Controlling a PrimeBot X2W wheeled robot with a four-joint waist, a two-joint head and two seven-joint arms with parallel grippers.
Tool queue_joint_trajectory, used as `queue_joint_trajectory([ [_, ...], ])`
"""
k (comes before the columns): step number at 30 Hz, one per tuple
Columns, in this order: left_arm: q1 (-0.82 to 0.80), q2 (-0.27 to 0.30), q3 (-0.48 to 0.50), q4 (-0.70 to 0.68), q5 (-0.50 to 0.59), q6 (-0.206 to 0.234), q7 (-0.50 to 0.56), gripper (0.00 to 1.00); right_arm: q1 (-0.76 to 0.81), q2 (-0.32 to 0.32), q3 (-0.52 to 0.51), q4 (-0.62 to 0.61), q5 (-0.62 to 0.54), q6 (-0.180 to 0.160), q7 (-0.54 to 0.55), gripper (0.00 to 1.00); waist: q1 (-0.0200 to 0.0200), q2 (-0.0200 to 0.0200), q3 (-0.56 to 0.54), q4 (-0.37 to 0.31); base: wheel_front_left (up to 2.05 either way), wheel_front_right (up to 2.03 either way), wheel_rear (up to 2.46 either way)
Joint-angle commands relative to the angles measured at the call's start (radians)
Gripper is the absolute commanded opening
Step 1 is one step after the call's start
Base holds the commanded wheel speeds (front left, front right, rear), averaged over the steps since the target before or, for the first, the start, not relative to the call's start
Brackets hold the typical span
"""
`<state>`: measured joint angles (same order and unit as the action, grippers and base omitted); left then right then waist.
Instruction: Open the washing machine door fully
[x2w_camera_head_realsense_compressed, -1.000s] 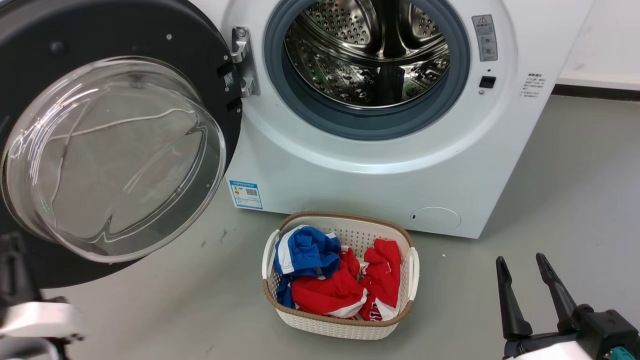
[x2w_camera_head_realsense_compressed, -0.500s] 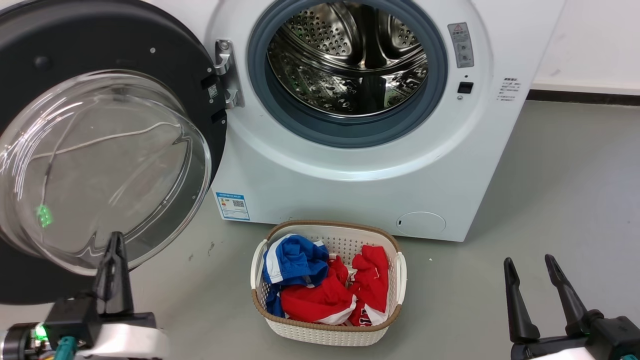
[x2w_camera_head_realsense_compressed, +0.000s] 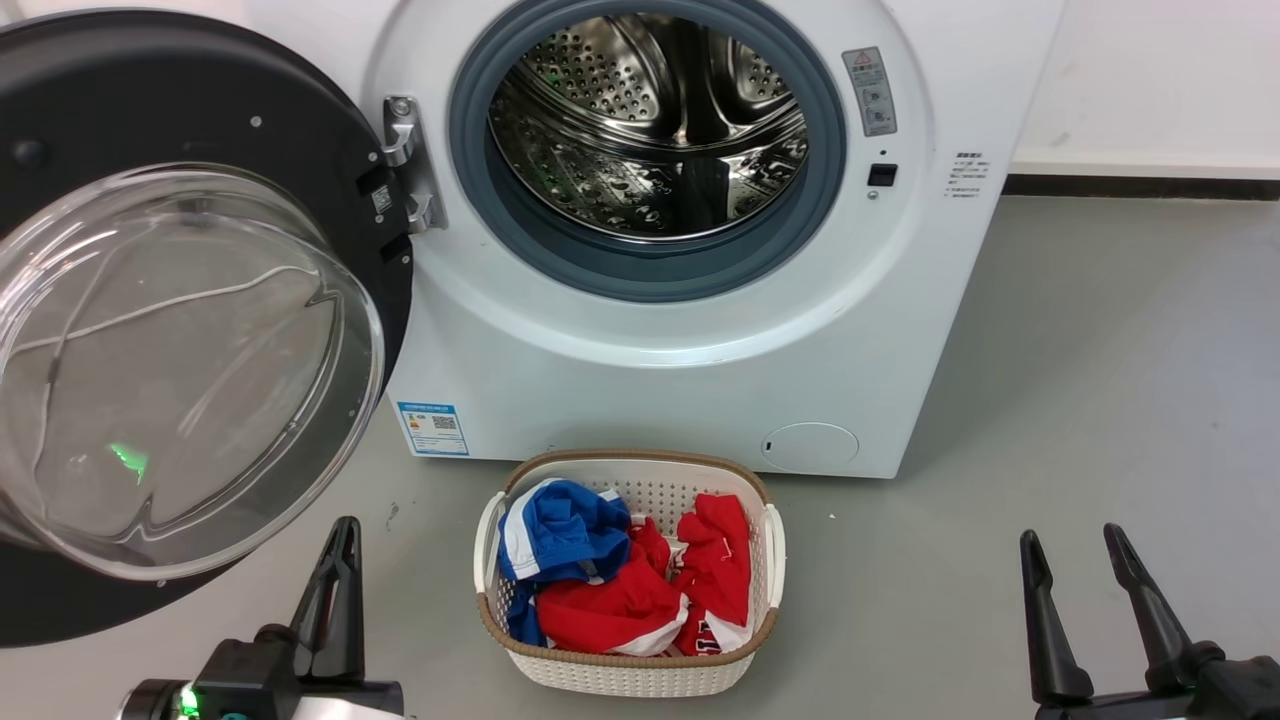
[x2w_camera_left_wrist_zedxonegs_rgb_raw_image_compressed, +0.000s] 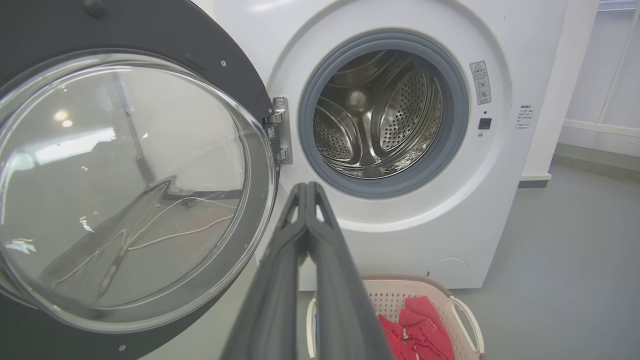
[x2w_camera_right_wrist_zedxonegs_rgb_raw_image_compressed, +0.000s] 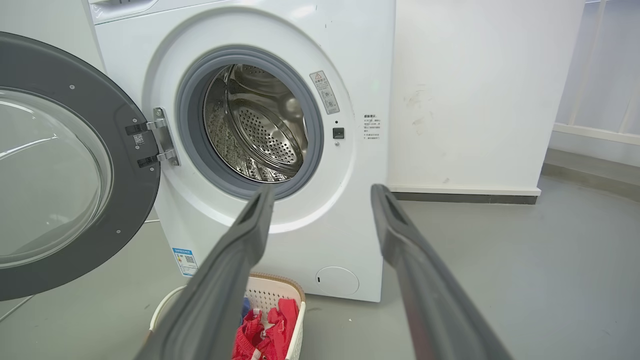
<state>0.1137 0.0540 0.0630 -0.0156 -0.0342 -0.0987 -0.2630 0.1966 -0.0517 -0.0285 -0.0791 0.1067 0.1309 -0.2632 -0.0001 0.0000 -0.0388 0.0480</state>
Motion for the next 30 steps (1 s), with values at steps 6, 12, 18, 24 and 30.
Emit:
queue_joint_trajectory([
  [6, 0.01, -0.003, -0.023, 0.02, -0.035, 0.015, -0.003, 1.0, 0.01, 0.003, -0.002, 0.001, 0.016, 0.0, -0.002, 1.0, 0.0001, 0.0, -0.003, -0.022, 0.0, 0.0, 0.0],
  [12, 0.012, -0.004, -0.037, 0.026, -0.052, 0.028, -0.003, 1.0, 0.011, 0.003, -0.001, 0.003, 0.021, 0.0, -0.002, 1.0, 0.0001, 0.0, -0.003, -0.035, 0.0, 0.0, 0.0],
  [18, 0.004, -0.004, -0.044, 0.044, -0.056, 0.029, -0.003, 1.0, 0.004, 0.003, 0.003, 0.002, 0.024, 0.0, -0.002, 1.0, 0.0001, 0.0, 0.001, -0.04, 0.0, 0.0, 0.0],
  [24, -0.005, -0.004, -0.054, 0.068, -0.067, 0.031, -0.003, 1.0, -0.003, 0.003, 0.001, 0.003, 0.026, 0.0, -0.002, 1.0, 0.0001, 0.0, 0.0, -0.041, 0.0, 0.0, 0.0],
  [30, -0.008, -0.004, -0.052, 0.087, -0.075, 0.037, -0.003, 1.0, 0.0, 0.003, 0.0, 0.003, 0.026, 0.0, -0.002, 1.0, 0.0001, 0.0, -0.001, -0.04, 0.0, 0.0, 0.0],
])
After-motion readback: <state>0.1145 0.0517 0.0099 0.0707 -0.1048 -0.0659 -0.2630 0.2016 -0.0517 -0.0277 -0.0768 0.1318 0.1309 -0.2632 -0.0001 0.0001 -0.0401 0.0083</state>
